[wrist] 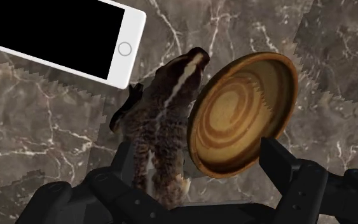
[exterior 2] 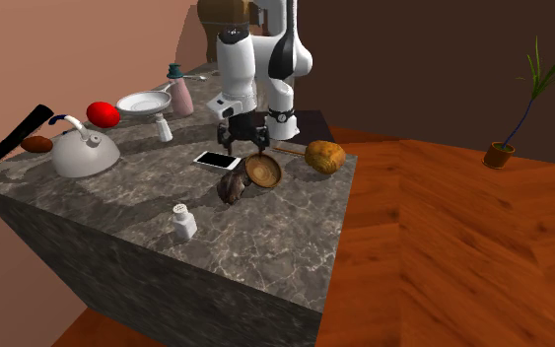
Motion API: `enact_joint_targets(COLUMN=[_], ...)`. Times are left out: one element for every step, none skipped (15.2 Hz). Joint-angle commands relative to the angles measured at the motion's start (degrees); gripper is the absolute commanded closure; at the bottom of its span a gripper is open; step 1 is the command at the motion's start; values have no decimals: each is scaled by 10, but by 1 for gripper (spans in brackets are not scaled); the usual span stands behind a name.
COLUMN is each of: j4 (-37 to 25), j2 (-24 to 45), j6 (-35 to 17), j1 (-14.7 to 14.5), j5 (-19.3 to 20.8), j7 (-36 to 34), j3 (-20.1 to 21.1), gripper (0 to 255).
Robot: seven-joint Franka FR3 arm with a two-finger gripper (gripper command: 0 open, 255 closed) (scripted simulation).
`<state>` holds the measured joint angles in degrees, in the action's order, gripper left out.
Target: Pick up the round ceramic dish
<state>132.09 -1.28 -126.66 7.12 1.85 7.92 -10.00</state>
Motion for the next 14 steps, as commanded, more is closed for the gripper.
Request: enact_joint_targets(j4=[6, 8, 11, 15, 15, 15, 16, 16, 16, 16, 16, 16, 16, 16], j2=[11, 16, 21, 29, 29, 29, 29, 28, 28, 28, 28, 28, 28, 28], j6=[-16, -24, -32, -44, -44, -44, -45, -45, -45, -45, -45, -45, -45, -45], j1=[0, 0, 0, 0, 0, 0, 0, 0, 0, 0, 0, 0, 0, 0], j5=[-2, -3, -4, -6, -6, -6, -6, -5, -5, -5, -5, -5, -5, -5], j7=[1, 2, 2, 3, 3, 3, 3, 3, 3, 3, 3, 3, 3, 3], j3=[0, 0, 0, 0, 0, 0, 0, 0, 0, 0, 0, 0, 0, 0], gripper=[0, 0, 0, 0, 0, 0, 255, 255, 255, 255, 255, 255, 255, 255])
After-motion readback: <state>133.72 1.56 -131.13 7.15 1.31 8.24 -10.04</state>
